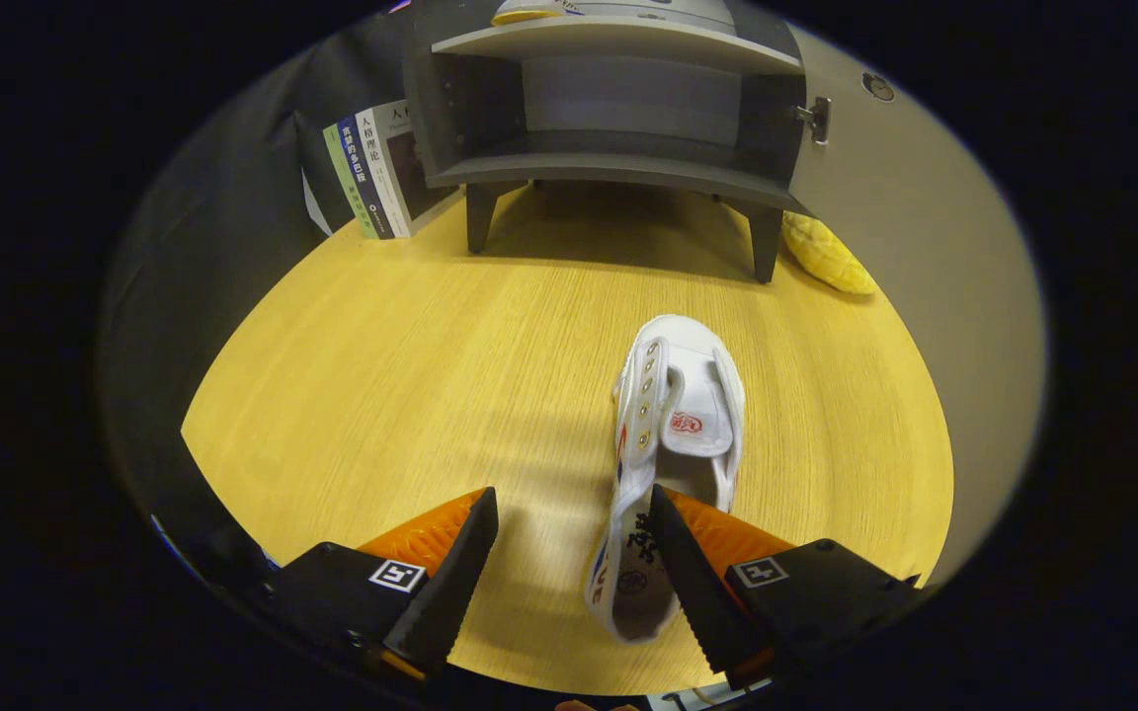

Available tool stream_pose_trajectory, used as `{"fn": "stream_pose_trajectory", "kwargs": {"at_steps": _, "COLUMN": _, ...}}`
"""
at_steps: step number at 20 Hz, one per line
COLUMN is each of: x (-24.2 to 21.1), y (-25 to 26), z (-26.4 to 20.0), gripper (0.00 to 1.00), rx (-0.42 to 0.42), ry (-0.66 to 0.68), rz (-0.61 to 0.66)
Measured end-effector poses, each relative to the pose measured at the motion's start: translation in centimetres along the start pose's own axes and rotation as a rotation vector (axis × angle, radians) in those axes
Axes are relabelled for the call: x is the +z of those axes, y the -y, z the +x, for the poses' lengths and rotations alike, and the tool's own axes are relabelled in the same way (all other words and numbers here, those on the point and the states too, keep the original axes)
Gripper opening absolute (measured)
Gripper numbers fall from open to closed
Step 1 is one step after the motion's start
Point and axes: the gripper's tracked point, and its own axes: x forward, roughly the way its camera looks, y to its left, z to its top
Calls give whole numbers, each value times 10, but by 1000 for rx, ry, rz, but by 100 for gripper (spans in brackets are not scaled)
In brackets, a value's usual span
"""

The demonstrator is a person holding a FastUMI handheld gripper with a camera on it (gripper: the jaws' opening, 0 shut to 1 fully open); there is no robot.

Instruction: Open the shoe cabinet door, grab the shoes and put them into the shoe cabinet, then close the shoe cabinet door.

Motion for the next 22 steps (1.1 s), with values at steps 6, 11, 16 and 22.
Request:
{"fn": "stream_pose_trajectory", "kwargs": {"at_steps": 6, "x": 13, "y": 6, "z": 27, "gripper": 89, "rx": -20, "ry": 9, "rz": -21}}
{"fn": "stream_pose_trajectory", "kwargs": {"at_steps": 11, "x": 17, "y": 31, "z": 35, "gripper": 36, "rx": -96, "ry": 6, "rz": -11}}
{"fn": "stream_pose_trajectory", "kwargs": {"at_steps": 16, "x": 16, "y": 30, "z": 33, "gripper": 10, "rx": -61, "ry": -5, "rz": -28}}
{"fn": "stream_pose_trajectory", "kwargs": {"at_steps": 22, "x": 23, "y": 35, "z": 25, "gripper": 3, "rx": -50, "ry": 21, "rz": -25}}
